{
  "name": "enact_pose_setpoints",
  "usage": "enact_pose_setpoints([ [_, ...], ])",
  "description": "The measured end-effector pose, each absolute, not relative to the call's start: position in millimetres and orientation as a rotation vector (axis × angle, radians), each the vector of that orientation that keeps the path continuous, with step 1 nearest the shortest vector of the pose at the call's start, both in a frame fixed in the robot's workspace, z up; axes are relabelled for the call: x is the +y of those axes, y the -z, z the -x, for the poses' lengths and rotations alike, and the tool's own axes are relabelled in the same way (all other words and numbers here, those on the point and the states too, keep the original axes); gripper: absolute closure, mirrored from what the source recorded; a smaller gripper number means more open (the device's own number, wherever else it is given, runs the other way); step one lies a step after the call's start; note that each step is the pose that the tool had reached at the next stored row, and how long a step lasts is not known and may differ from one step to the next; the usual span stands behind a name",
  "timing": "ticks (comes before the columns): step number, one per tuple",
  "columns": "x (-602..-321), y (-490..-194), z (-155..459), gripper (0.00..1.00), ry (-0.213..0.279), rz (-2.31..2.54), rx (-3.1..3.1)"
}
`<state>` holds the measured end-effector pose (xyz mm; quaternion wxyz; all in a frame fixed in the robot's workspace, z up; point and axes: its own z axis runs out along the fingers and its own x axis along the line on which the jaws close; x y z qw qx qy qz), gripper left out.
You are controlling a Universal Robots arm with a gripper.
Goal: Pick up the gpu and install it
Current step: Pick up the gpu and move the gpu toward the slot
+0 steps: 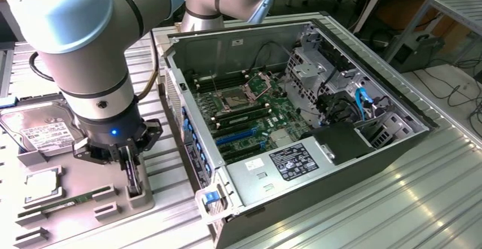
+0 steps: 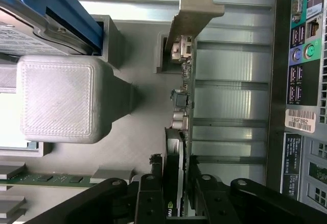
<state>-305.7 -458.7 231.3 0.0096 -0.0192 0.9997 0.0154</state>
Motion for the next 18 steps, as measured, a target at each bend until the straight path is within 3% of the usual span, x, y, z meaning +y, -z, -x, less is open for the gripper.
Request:
enact_pose_setpoints([
  [1, -458.7, -231.3, 305.7, 0.73, -0.048, 0.060, 3.122],
  [18, -458.7, -230.7, 305.6, 0.73, -0.048, 0.060, 3.121],
])
